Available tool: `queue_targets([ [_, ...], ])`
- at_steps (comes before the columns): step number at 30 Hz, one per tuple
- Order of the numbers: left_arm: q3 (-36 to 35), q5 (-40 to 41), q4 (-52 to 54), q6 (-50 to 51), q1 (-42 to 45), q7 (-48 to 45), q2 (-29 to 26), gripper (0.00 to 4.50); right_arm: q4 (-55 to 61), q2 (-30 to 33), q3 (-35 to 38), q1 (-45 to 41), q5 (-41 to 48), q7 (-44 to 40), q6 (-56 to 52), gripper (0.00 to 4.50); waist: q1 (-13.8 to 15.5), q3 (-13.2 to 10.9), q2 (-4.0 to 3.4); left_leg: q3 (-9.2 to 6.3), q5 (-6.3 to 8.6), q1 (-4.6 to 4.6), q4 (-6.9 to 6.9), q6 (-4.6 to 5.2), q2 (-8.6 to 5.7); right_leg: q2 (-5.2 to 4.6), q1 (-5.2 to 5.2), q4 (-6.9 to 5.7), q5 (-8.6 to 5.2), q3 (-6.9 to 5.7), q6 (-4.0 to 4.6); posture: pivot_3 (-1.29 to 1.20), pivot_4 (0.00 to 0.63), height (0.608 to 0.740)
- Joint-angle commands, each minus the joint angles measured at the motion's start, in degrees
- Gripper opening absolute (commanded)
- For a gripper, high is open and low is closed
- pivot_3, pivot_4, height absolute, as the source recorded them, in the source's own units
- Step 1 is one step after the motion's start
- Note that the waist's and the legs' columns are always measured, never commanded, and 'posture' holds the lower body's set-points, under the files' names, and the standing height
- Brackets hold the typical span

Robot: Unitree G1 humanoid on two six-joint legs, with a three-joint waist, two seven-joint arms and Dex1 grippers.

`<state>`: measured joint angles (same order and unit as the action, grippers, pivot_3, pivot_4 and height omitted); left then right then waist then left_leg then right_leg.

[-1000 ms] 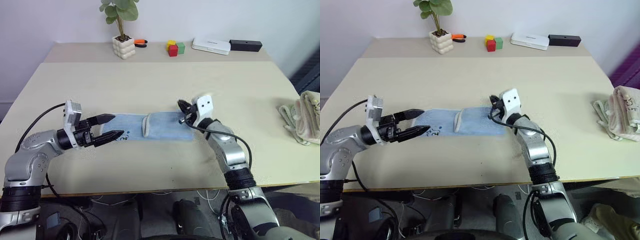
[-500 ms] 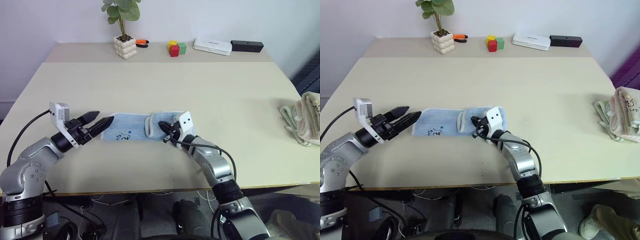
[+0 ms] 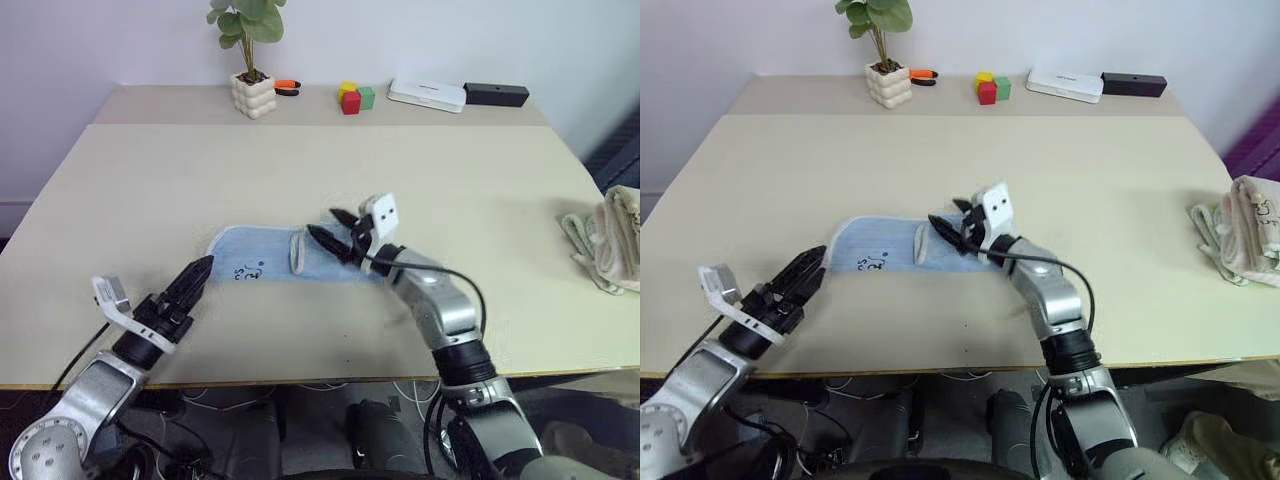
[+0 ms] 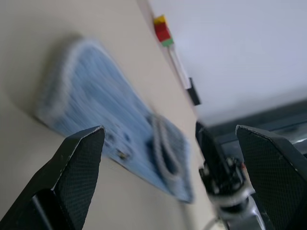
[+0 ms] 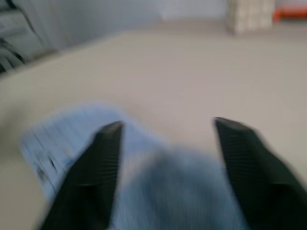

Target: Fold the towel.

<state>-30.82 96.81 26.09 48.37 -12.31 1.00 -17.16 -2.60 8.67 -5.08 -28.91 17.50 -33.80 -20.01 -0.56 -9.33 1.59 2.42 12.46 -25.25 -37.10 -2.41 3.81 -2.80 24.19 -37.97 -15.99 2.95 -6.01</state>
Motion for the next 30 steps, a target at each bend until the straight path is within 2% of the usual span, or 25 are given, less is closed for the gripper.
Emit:
queue_targets([
  [1, 2.1, 8.1, 2.9, -4.4, -2.3, 6.5, 0.7, 4.5, 6.5, 5.6, 3.0, -2.5, 3.8, -4.4, -3.7, 4.47, 0.0, 0.0, -0.01, 0.0, 0.0, 0.01, 0.01, 0.0, 0.0, 0.01, -0.01, 0.02, 0.0, 0.0, 0.01, 0.0, 0.15, 0.74],
  [4, 3.4, 10.7, 2.6, -6.6, -3.2, 8.9, 0.0, 4.5, 10.6, 11.0, 4.9, -3.0, 8.6, -9.7, -7.6, 4.47, 0.0, 0.0, -0.02, 0.01, 0.0, -0.01, 0.02, 0.0, -0.01, 0.0, -0.01, 0.08, -0.09, 0.0, 0.16, 0.0, 0.15, 0.74],
  [6, 3.8, 11.3, 1.9, -8.2, -2.9, 9.7, -0.3, 4.5, 14.3, 16.6, 5.6, -1.8, 12.8, -16.0, -10.9, 4.47, -0.1, 0.0, -0.04, 0.02, 0.0, -0.01, 0.02, 0.0, -0.02, 0.03, -0.01, 0.1, -0.1, 0.0, 0.17, 0.0, 0.15, 0.74],
  [10, 5.3, 11.7, 0.1, -9.9, -2.6, 11.4, -0.8, 4.5, 17.3, 24.0, 5.7, 0.3, 14.1, -21.7, -11.4, 4.47, -0.1, 0.0, -0.04, 0.03, 0.0, 0.0, 0.05, 0.0, -0.01, 0.05, -0.02, 0.19, -0.11, 0.02, 0.21, 0.0, 0.15, 0.74],
  [15, 7.9, 7.9, -3.5, -11.5, 0.5, 13.6, -1.5, 4.5, 17.5, 25.4, 5.3, 1.3, 11.3, -22.2, -6.1, 4.47, -0.1, 0.0, -0.04, 0.03, 0.0, 0.0, 0.05, 0.0, 0.0, 0.12, -0.03, 0.27, -0.12, 0.05, 0.21, 0.0, 0.15, 0.74],
  [24, 7.5, 9.1, -8.3, -14.5, 3.8, 17.7, -0.1, 4.5, 17.5, 24.9, 4.7, 2.7, 9.3, -20.5, -3.5, 4.47, 0.0, 0.0, -0.04, 0.03, 0.0, 0.02, 0.04, 0.0, -0.01, 0.11, -0.21, 0.5, -0.1, 0.04, 0.21, 0.0, 0.15, 0.74],
  [30, 8.2, 7.5, -11.9, -14.0, 6.1, 16.8, -0.1, 4.5, 17.7, 24.8, 4.4, 2.8, 8.8, -19.6, -3.3, 4.47, 0.0, 0.0, -0.05, 0.02, 0.0, 0.05, 0.05, 0.0, -0.01, 0.11, -0.25, 0.53, -0.09, 0.03, 0.22, 0.0, 0.15, 0.74],
])
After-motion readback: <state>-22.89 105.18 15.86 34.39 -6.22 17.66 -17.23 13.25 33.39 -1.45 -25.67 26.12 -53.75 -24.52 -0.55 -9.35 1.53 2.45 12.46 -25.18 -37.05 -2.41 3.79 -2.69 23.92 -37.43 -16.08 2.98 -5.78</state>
